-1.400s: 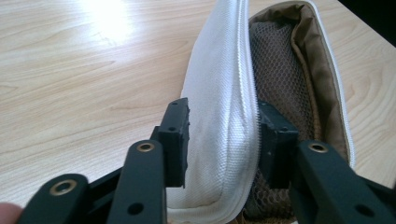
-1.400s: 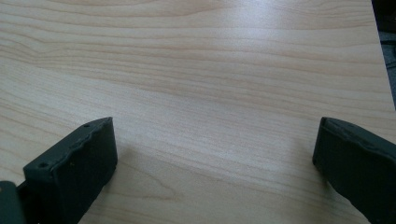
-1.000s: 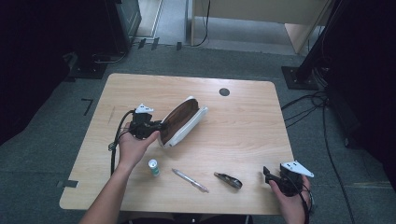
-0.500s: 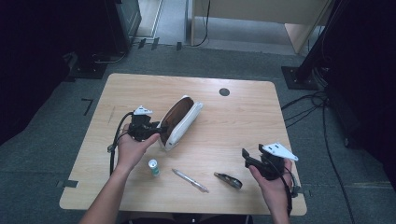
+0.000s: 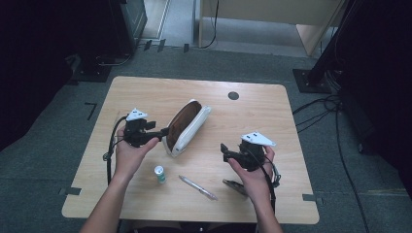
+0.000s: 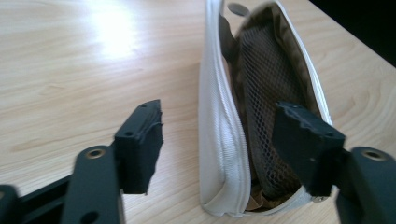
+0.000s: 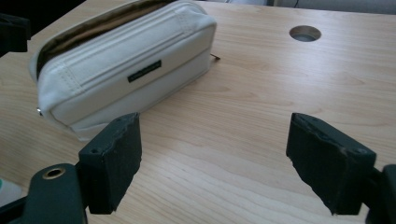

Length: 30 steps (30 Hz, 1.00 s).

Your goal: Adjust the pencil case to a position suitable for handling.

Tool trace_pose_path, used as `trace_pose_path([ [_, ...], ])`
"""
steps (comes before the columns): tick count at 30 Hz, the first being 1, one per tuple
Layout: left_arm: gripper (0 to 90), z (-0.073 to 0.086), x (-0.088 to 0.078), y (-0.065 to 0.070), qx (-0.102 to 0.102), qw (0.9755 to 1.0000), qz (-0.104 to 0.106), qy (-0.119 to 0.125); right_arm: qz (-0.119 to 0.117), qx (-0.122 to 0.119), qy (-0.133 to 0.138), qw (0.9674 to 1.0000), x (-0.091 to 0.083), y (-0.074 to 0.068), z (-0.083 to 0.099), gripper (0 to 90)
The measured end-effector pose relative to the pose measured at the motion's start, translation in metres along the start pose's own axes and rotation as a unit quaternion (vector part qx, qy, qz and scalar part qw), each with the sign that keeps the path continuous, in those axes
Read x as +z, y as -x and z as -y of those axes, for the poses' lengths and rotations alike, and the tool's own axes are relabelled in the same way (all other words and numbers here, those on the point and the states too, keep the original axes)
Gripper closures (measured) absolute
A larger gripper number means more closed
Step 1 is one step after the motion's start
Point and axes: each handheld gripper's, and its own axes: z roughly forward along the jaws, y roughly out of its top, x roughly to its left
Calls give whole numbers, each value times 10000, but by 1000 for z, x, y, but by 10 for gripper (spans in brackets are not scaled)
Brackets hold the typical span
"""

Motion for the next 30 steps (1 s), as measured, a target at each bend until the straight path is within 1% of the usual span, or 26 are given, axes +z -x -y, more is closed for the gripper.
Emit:
trace_pose_path([
  [1,276,0,-8,-1,-86,9999,-59,127,-14,-2,-12,10000,2,-4,-2,168],
  [2,270,0,-8,-1,-86,9999,-59,127,-29,-9,-8,10000,4,-7,-4,158],
  [3,266,1,-17,-2,-161,9995,-94,262,-27,-27,-11,10000,6,-11,-6,149],
  [4,252,1,-22,-2,-165,9993,-152,298,-17,-19,-10,10000,8,-13,-8,139],
  [5,239,1,-22,-2,-165,9993,-152,298,-31,-22,-28,10000,10,-17,-10,135],
  [7,213,4,-28,-4,-177,9989,-263,337,-37,-28,-30,10000,11,-19,-12,134],
  [8,196,6,-30,-5,-179,9987,-331,333,-64,-25,-47,10000,15,-25,-16,133],
  [10,181,9,-35,-7,-180,9984,-432,317,-78,-18,-55,10000,17,-27,-17,131],
  [11,165,15,-40,-11,-200,9981,-497,310,-123,-8,-89,9999,21,-32,-20,127],
  [13,161,18,-42,-12,-204,9980,-521,304,-140,9,-106,9998,24,-35,-21,122],
  [14,126,25,-48,-15,-205,9976,-597,292,-166,22,-175,9997,29,-39,-24,95],
  [15,103,25,-48,-15,-205,9976,-597,292,-166,22,-175,9997,29,-39,-24,95],
  [16,92,29,-51,-18,-236,9970,-679,297,-222,57,-245,9994,35,-44,-27,82],
  [18,68,36,-55,-20,-259,9961,-800,263,-261,75,-294,9992,39,-49,-28,73],
  [19,38,46,-59,-22,-363,9953,-871,234,-280,91,-347,9990,42,-51,-30,65],
  [20,9,51,-61,-23,-343,9955,-863,206,-291,91,-353,9989,44,-53,-31,58],
  [21,8,51,-61,-23,-343,9955,-863,206,-291,91,-353,9989,44,-53,-31,58],
  [22,7,62,-63,-24,-371,9950,-913,134,-314,96,-395,9987,48,-58,-33,47],
  [23,7,67,-64,-26,-365,9944,-984,77,-314,116,-418,9986,50,-60,-33,37],
  [24,7,67,-64,-26,-365,9944,-984,77,-314,116,-418,9986,50,-60,-33,37],
  [25,8,74,-65,-28,-390,9933,-1090,34,-304,126,-434,9985,54,-65,-36,25],
  [27,8,84,-66,-32,-458,9921,-1165,0,-314,126,-425,9985,56,-68,-37,20],
  [28,7,96,-68,-38,-561,9907,-1237,-23,-315,138,-446,9984,57,-70,-38,12],
  [29,7,101,-69,-40,-636,9901,-1254,-17,-302,147,-459,9984,60,-72,-39,6],
  [30,7,101,-69,-40,-636,9901,-1254,-17,-302,147,-459,9984,60,-72,-39,6],
])
